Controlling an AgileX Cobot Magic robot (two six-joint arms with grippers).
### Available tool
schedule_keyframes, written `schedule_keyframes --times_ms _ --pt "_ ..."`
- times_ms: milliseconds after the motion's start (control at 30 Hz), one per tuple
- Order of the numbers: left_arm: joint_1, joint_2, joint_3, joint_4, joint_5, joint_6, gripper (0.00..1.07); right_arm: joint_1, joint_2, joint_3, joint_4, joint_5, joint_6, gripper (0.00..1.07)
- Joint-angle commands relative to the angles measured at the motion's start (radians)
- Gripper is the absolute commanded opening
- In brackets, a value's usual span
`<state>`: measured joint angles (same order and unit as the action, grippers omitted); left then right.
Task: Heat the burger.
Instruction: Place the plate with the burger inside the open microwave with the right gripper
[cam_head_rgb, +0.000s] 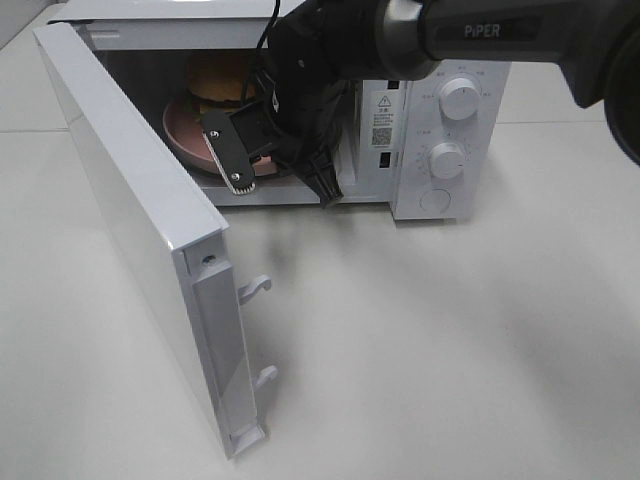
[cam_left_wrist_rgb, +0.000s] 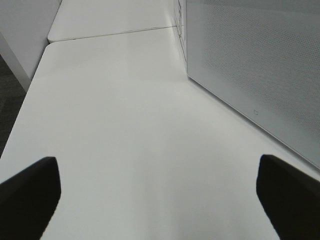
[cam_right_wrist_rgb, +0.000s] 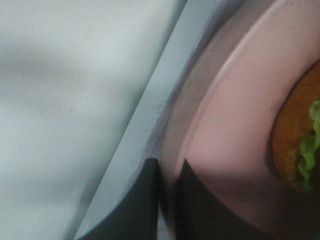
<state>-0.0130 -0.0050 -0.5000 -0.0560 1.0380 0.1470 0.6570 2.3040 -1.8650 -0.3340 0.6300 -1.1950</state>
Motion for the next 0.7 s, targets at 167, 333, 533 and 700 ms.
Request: schedule_keyframes --times_ms 167,333,533,700 --pt "-0.006 -0.016 0.002 -0.001 -0.003 -0.004 1.01 -0.004 0.019 -0.073 -0.007 -0.01 0.028 0.0" --pt "-0.006 -0.016 0.002 -0.001 -0.003 -0.004 1.01 -0.005 0.026 -0.077 -0.007 -0.015 0.028 0.0" --pt "-0.006 -0.016 0.002 -0.001 -0.003 -0.004 1.01 -0.014 0.026 -0.077 -0.007 -0.016 0.028 0.0" --pt "-0.006 -0.016 0.002 -0.001 -0.003 -0.004 1.01 -0.016 0.031 -0.08 -0.007 -0.022 0.016 0.0"
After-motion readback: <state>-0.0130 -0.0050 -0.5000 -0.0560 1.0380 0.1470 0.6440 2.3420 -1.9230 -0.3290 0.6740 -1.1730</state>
